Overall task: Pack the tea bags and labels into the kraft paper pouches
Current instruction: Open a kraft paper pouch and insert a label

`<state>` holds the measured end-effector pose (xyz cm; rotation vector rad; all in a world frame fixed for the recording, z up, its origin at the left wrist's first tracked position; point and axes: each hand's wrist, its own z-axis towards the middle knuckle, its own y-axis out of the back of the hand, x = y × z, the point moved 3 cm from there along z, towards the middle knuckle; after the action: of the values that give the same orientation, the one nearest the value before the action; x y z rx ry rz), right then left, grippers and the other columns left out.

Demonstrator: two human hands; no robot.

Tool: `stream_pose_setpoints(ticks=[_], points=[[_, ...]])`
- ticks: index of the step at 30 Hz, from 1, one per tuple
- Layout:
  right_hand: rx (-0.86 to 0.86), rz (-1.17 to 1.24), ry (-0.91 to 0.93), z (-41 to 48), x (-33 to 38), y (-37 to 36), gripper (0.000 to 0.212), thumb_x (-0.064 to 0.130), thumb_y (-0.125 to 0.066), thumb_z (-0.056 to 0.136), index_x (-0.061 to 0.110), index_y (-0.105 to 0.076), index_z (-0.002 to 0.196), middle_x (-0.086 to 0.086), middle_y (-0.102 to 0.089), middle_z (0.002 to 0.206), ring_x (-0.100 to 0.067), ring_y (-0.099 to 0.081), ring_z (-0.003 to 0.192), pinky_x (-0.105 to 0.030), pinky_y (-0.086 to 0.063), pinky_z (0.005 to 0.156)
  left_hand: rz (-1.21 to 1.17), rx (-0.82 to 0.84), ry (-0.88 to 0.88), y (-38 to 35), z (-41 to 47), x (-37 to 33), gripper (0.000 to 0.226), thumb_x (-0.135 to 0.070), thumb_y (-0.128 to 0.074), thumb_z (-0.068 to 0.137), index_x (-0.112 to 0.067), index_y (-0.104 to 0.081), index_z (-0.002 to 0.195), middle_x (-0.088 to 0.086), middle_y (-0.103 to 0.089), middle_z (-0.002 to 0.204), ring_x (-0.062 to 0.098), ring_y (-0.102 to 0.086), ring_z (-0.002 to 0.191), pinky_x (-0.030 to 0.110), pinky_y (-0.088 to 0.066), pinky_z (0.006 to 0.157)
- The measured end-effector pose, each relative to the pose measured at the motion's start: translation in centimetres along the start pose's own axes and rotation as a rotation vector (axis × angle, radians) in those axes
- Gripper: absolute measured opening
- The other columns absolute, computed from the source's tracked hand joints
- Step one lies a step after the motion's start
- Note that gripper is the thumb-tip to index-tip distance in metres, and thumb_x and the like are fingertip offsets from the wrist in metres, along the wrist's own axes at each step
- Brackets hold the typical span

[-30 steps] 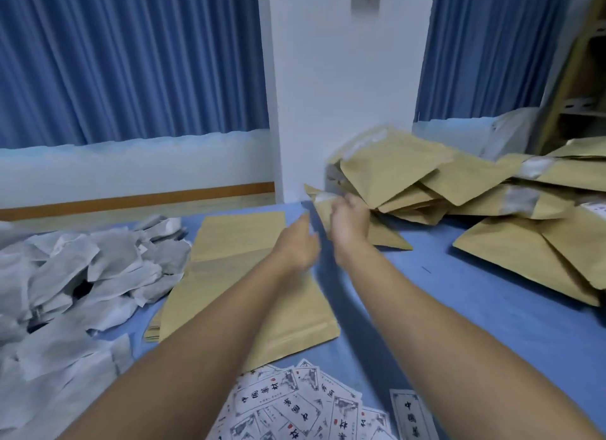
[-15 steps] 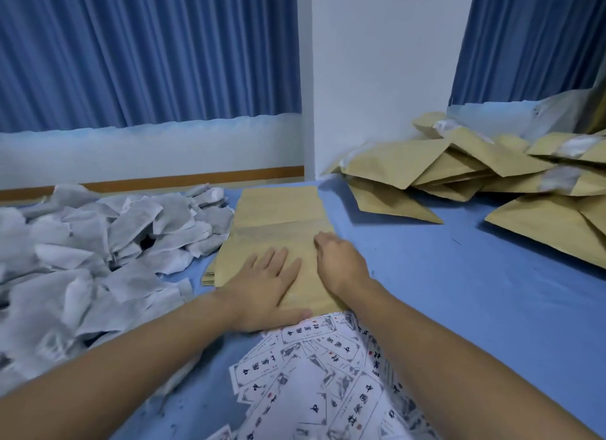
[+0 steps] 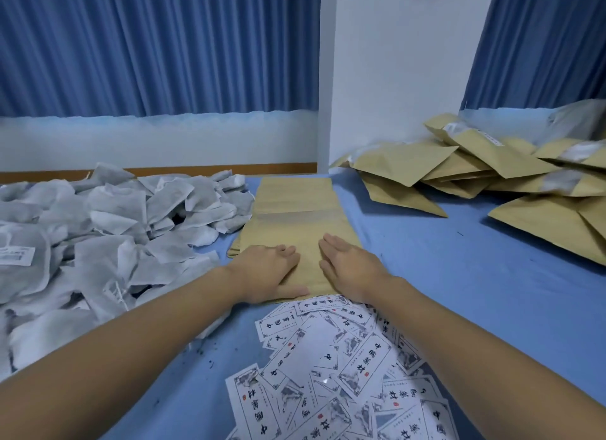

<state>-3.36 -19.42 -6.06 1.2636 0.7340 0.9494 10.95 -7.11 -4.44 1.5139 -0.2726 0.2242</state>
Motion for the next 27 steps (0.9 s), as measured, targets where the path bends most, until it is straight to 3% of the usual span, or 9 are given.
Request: stream_pose_setpoints(ticks=[3, 7, 11, 13, 16, 19, 22, 25, 27], points=[[0.137, -0.042, 0.078, -0.7, 0.5, 0.3, 0.058, 0.054, -0.033, 0.104, 0.015, -0.029, 0.148, -0.008, -0.02, 0.159, -0.023, -0.025, 0.144, -0.035, -0.037, 0.101, 0.09, -0.001, -0.051, 0.0, -0.6, -1.6, 0.08, -0.081, -0.014, 0.087, -0.016, -0.047, 0.119, 0.008, -0.053, 0.114, 0.027, -0.056, 0.102, 0.038, -0.041, 0.076], [0.309, -0.033, 0.121, -1.8, 1.3, 0.7, 0.071, 0.068, -0.033, 0.098, 0.021, -0.03, 0.151, -0.015, -0.016, 0.161, -0.027, -0.012, 0.152, -0.044, -0.032, 0.115, 0.134, -0.022, -0.062, -0.2, -1.2, -2.7, 0.08, -0.074, -0.013, 0.091, -0.012, -0.043, 0.131, 0.013, -0.053, 0.117, 0.03, -0.056, 0.104, 0.039, -0.041, 0.074], [0.246, -0.017, 0.201, -2.4, 1.8, 1.6, 0.048, 0.057, -0.039, 0.101, 0.022, -0.054, 0.131, -0.011, -0.046, 0.139, -0.033, -0.048, 0.129, -0.041, -0.044, 0.099, 0.19, -0.03, -0.097, 0.1, -0.9, -3.3, 0.06, -0.056, -0.019, 0.102, -0.009, -0.045, 0.129, 0.017, -0.059, 0.11, 0.035, -0.061, 0.094, 0.038, -0.037, 0.07], [0.22, -0.002, 0.211, -2.5, 1.8, 2.0, 0.046, 0.058, -0.041, 0.101, 0.022, -0.059, 0.124, -0.012, -0.046, 0.149, -0.03, -0.048, 0.132, -0.038, -0.042, 0.1, 0.221, -0.014, -0.125, 0.3, -0.7, -3.1, 0.049, -0.047, -0.022, 0.105, -0.01, -0.046, 0.126, 0.014, -0.06, 0.108, 0.035, -0.063, 0.09, 0.038, -0.037, 0.07], [0.244, 0.005, 0.229, -2.7, 1.7, 2.0, 0.054, 0.066, -0.046, 0.096, 0.018, -0.06, 0.116, -0.013, -0.049, 0.145, -0.028, -0.051, 0.125, -0.033, -0.039, 0.09, 0.226, 0.002, -0.147, 0.5, -0.8, -2.2, 0.043, -0.044, -0.023, 0.106, -0.013, -0.046, 0.124, 0.009, -0.058, 0.11, 0.033, -0.063, 0.089, 0.038, -0.04, 0.072], [0.265, -0.067, 0.262, -2.8, 2.2, 1.9, 0.056, 0.063, -0.045, 0.098, 0.018, -0.058, 0.127, -0.012, -0.04, 0.156, -0.027, -0.043, 0.138, -0.035, -0.039, 0.106, 0.043, -0.005, -0.14, 0.5, -1.6, -1.7, 0.052, -0.059, -0.023, 0.102, -0.017, -0.049, 0.118, 0.005, -0.057, 0.108, 0.029, -0.061, 0.089, 0.037, -0.044, 0.078], [0.257, -0.104, 0.3, -2.9, 2.7, 2.2, 0.054, 0.062, -0.041, 0.099, 0.017, -0.057, 0.124, -0.008, -0.049, 0.143, -0.029, -0.054, 0.125, -0.037, -0.046, 0.095, -0.088, 0.042, -0.126, 0.3, -2.3, -1.2, 0.057, -0.07, -0.034, 0.095, -0.021, -0.047, 0.12, 0.0, -0.051, 0.111, 0.022, -0.052, 0.078, 0.034, -0.041, 0.076], [0.289, -0.175, 0.315, -3.1, 3.0, 2.5, 0.056, 0.065, -0.037, 0.098, 0.018, -0.057, 0.121, -0.005, -0.053, 0.126, -0.03, -0.06, 0.107, -0.035, -0.045, 0.077, -0.107, 0.071, -0.108, 0.0, -2.5, -1.1, 0.054, -0.066, -0.036, 0.097, -0.018, -0.047, 0.119, 0.002, -0.047, 0.111, 0.018, -0.042, 0.074, 0.033, -0.037, 0.073], [0.303, -0.287, 0.346, -3.0, 3.8, 3.0, 0.051, 0.059, -0.035, 0.101, 0.016, -0.058, 0.116, -0.006, -0.057, 0.116, -0.032, -0.061, 0.092, -0.036, -0.047, 0.072, -0.101, 0.077, -0.109, -0.1, -2.5, -1.3, 0.051, -0.06, -0.036, 0.099, -0.015, -0.047, 0.118, 0.005, -0.046, 0.111, 0.018, -0.038, 0.073, 0.031, -0.034, 0.071]])
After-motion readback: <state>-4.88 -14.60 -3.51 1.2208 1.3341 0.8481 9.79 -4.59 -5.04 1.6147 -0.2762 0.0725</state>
